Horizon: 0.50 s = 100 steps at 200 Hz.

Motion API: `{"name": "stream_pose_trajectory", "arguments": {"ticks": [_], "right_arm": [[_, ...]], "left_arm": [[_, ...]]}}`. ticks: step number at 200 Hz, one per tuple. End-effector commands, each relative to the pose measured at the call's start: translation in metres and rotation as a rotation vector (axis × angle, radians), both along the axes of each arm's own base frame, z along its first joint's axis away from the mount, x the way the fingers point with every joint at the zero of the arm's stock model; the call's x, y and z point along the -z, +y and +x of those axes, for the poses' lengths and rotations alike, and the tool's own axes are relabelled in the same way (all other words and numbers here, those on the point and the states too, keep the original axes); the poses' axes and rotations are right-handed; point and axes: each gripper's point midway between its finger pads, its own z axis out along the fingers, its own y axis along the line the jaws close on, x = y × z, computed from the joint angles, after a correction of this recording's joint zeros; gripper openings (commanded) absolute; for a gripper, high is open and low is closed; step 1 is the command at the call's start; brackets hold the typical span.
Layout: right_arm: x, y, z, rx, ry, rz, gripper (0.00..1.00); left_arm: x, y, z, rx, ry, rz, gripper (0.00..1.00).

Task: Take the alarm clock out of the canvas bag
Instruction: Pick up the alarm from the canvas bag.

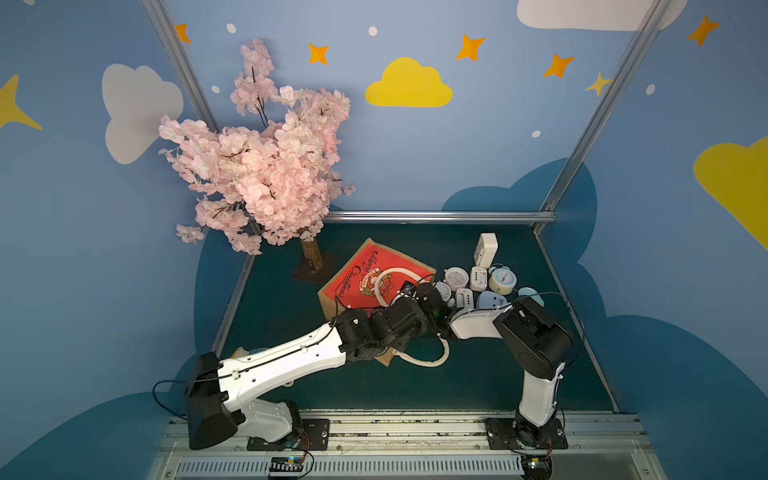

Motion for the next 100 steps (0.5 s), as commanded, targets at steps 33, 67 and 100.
{"name": "stream_pose_trajectory", "arguments": {"ticks": [33,67,100], "right_arm": [[0.001,-0.005,0.004,0.038,0.012,-0.013,0.7],[0.0,-0.005,0.004,0.039,0.015,-0.007,0.69],[0.0,-0.004,0.002,0.035,0.02,-0.003,0.69]], "left_arm": [[0.022,0.015,-0.002,-0.049,0.058,0.159,0.52],[0.034,0.026,0.001,-0.096,0.046,0.222,0.42],[0.035,0.036,0.009,-0.141,0.0,0.268,0.38]]}}
